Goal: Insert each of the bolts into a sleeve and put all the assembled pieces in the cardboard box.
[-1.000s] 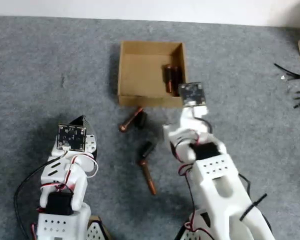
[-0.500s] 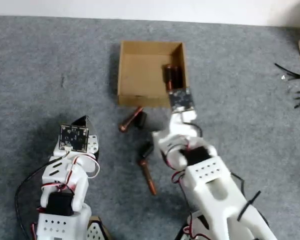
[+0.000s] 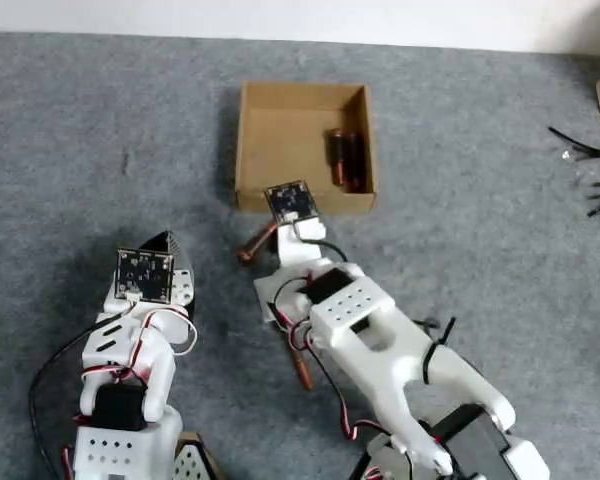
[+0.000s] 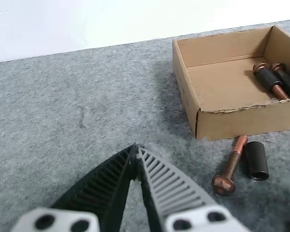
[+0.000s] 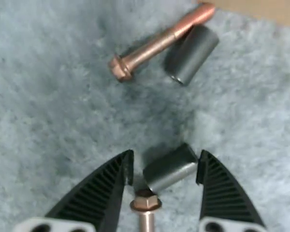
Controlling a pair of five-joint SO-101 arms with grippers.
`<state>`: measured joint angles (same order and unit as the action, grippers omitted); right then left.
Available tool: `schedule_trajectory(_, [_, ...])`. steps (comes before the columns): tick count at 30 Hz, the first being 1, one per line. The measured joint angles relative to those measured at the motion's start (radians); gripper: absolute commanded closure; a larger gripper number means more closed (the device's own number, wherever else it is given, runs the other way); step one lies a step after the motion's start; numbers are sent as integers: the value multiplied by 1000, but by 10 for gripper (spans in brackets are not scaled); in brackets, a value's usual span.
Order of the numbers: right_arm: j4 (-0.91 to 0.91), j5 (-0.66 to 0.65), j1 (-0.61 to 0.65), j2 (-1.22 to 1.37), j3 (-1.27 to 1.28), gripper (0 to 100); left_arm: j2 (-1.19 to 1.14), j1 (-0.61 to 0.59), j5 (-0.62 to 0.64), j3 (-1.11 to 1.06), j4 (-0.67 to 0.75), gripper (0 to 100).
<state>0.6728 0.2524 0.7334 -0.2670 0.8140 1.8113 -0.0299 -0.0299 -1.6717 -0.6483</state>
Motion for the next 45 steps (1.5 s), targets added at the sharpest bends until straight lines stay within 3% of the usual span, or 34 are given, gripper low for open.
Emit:
schedule_trajectory(20, [0,9,-58,184,-37,809,0,0,0,0,0,989])
schedule_trajectory(23, [0,9,-58,184,-37,867,0,0,0,0,0,989])
schedule_trajectory(26, [0,9,-66,184,-37,991,0,0,0,0,0,989])
schedule_trajectory(36, [-2,9,-75,187,-38,995,0,0,0,0,0,989])
schedule_trajectory(45, [44,-9,-195,126,-34,995,0,0,0,0,0,989])
